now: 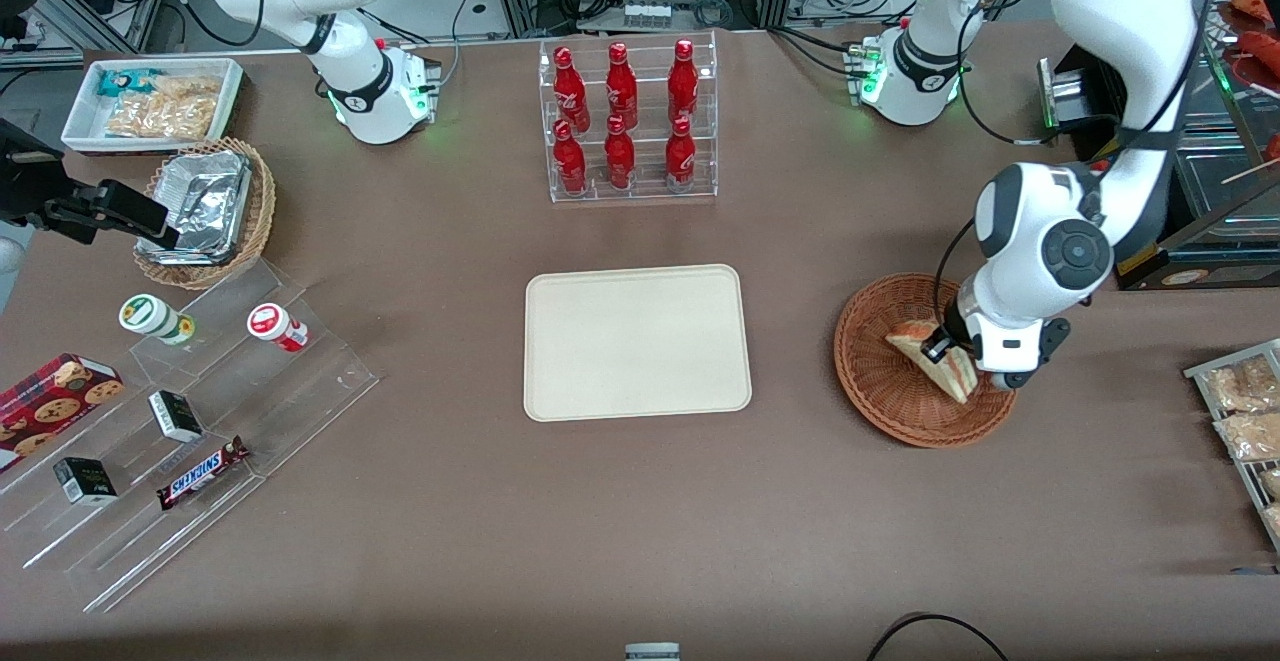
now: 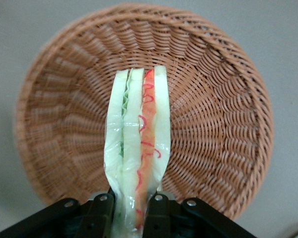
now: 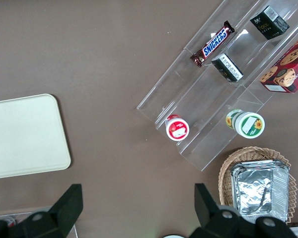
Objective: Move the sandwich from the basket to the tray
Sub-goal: 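Lift the sandwich and carry it over the cream tray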
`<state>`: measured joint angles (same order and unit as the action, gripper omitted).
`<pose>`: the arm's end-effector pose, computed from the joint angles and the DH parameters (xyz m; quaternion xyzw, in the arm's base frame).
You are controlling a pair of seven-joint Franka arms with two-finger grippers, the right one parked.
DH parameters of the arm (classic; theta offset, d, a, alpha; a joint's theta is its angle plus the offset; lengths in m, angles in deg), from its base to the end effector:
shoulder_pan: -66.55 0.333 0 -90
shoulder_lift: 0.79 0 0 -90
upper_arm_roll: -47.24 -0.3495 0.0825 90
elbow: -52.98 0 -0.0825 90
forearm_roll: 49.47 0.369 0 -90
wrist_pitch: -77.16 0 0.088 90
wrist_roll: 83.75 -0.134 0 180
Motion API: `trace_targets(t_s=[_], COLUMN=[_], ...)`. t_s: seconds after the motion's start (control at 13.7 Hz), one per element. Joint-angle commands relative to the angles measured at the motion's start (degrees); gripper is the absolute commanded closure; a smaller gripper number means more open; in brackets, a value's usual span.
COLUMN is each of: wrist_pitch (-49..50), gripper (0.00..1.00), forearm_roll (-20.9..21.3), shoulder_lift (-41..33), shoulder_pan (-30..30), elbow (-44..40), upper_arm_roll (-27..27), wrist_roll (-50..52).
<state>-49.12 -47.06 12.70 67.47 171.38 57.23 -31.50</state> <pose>0.5597 -0.0844 0.3286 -0.9331 -0.3565 0.0424 0.0205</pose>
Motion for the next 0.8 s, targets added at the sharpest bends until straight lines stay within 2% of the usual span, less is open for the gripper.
trace_targets(t_s=[0.0, 0.37, 0.73], wrist_pitch=[12.6, 16.6, 16.6], gripper=[0.87, 0.89, 0.88], forearm_roll=[1.5, 0.5, -0.7], shoulder_lift=[-0.8, 2.1, 10.2], shoulder_pan=[-3.1, -14.5, -27.0], elbow=[-9.9, -18.8, -26.1], upper_arm_roll=[1.1, 1.6, 2.1], wrist_roll=[0.4, 1.0, 2.7])
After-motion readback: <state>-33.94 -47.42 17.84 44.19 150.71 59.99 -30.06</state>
